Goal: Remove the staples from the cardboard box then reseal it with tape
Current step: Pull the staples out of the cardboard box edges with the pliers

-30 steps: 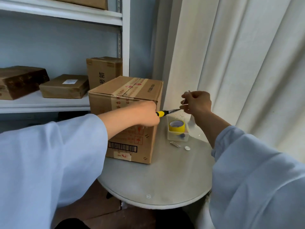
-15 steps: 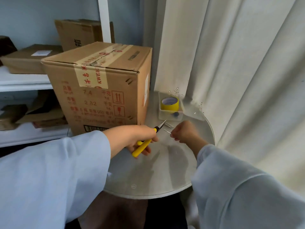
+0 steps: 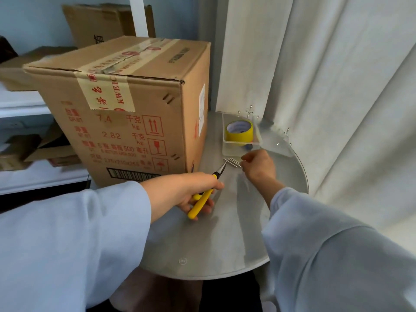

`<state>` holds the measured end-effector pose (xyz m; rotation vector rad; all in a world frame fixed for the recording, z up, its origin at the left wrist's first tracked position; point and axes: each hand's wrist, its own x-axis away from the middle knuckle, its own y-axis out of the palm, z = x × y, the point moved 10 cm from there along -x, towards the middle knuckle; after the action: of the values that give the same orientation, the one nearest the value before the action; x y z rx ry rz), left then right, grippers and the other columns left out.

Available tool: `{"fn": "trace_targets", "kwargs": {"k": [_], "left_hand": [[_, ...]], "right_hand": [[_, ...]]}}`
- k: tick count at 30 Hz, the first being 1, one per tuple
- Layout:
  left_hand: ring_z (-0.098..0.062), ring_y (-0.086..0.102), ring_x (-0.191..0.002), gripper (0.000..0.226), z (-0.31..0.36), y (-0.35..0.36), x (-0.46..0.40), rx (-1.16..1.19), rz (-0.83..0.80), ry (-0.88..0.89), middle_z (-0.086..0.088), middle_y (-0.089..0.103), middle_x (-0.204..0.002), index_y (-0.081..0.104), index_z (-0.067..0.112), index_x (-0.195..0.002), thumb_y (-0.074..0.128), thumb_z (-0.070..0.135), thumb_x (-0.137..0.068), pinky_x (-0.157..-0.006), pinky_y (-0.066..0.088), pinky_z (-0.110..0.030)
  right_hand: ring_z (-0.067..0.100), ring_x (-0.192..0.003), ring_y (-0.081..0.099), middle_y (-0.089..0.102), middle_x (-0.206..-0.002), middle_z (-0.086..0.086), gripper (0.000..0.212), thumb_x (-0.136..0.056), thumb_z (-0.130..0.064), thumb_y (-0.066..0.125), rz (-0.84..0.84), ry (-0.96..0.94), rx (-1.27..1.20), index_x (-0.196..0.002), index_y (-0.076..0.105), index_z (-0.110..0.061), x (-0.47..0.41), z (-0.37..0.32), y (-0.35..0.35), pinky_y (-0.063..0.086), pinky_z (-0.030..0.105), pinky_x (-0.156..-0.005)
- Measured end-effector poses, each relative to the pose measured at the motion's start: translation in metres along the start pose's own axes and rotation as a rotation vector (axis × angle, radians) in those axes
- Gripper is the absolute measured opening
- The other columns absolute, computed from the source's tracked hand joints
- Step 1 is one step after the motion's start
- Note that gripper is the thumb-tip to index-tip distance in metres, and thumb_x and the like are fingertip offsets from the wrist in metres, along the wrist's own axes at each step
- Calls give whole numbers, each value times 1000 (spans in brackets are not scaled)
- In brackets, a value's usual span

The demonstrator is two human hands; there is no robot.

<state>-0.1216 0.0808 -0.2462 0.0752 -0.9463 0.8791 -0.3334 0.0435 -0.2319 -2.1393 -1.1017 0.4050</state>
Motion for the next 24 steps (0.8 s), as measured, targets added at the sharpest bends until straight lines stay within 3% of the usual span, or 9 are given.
{"fn": "trace_targets", "kwargs": {"k": [6,11,13,16,19,24], "left_hand": [[-19,61,-76,29,3,-5,14,36,18,40,-8,60,-87,52,13,-105,55,39,-93,-80,48,-45],[-18,60,-72,24,12,-7,44,12,30,146,-7,61,-87,53,13,-94,59,37,-91,-77,49,-39],[-18,59,-71,24,22,-11,60,-36,67,232,-7,61,-83,53,12,-92,61,34,-90,-75,47,-36],[-19,59,-72,31,37,-30,95,-95,150,379,-7,63,-86,56,7,-107,65,29,-87,-69,45,-30],[-18,57,-73,32,46,-56,129,-99,239,498,-6,62,-86,58,6,-111,65,25,-87,-63,40,-27],[-16,56,-75,28,43,-100,169,-52,378,589,-3,61,-83,60,8,-109,65,24,-87,-61,40,-26]], "right_hand": [[29,-96,68,71,-101,8,7,-82,-25,63,-20,-11,-12,-89,65,-27,13,-1,-12,53,40,-90],[28,-92,69,71,-99,8,6,-82,-28,60,-24,-84,6,-86,65,-28,33,-35,-29,54,40,-88],[28,-92,68,71,-97,9,8,-84,-26,57,-37,-108,22,-87,65,-28,41,-48,-33,55,42,-85],[28,-93,68,71,-96,8,17,-86,-25,52,-59,-138,56,-91,67,-20,52,-67,-35,55,42,-84],[28,-94,69,71,-100,5,18,-87,-27,53,-71,-174,48,-97,68,-25,65,-89,-36,53,40,-89],[21,-77,72,72,-78,1,13,-87,-21,56,-95,-248,-51,-81,66,-27,85,-126,-38,58,44,-80]]}}
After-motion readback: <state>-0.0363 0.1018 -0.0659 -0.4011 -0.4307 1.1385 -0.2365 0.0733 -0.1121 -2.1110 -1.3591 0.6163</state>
